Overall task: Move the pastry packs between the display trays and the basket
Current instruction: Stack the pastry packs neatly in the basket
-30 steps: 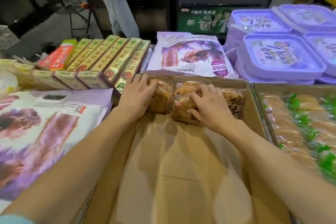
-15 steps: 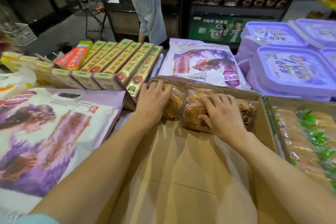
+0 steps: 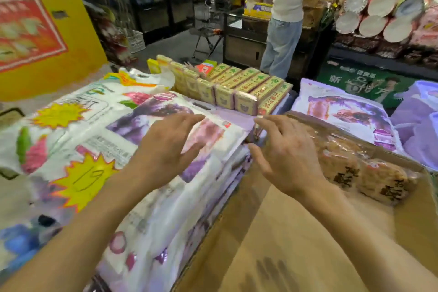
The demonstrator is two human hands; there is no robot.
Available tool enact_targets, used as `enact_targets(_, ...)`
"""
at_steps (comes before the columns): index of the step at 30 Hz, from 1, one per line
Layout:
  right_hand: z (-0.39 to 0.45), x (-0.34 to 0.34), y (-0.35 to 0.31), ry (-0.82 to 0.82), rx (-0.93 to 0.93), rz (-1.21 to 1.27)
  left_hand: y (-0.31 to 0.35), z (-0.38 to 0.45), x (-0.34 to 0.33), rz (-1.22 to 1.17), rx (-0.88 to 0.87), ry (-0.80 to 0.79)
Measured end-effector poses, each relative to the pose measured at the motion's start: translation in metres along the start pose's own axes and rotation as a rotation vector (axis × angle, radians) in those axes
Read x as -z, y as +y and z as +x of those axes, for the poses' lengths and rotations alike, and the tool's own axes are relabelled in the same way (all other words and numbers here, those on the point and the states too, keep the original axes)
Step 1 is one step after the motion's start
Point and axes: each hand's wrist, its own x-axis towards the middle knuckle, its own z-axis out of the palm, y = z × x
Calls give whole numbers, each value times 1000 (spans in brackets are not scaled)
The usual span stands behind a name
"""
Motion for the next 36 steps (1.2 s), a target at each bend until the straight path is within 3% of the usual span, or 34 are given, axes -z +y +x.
enact_targets(4,39,-20,-169,5,237,210,-83,-140,113,120,266,144)
enact_targets(10,15,-78,-457,-87,527,365,-183,-392,246,248,669,116)
enact_targets(15,-52,-162,-617,-413,637,423,-221,-580,266,197,1070,-10)
enact_targets(19,-118,-259,-655,-699,602,402,-239,-674,201,-12,1338,-105)
enact_targets(22,-160,-337,-653,-853,539,368,-262,-707,130,-194,1440,-145)
enact_targets(28,-248,-557,-616,-1127,412,240,-340,-767,-81,-379,1595,-178)
enact_targets(32,-298,-724,-596,-1233,215,208,-398,-820,-231,-431,1853,-42)
enact_targets(36,-328,-842,-592,-1199,-10,239,-439,-858,-334,-404,2196,220)
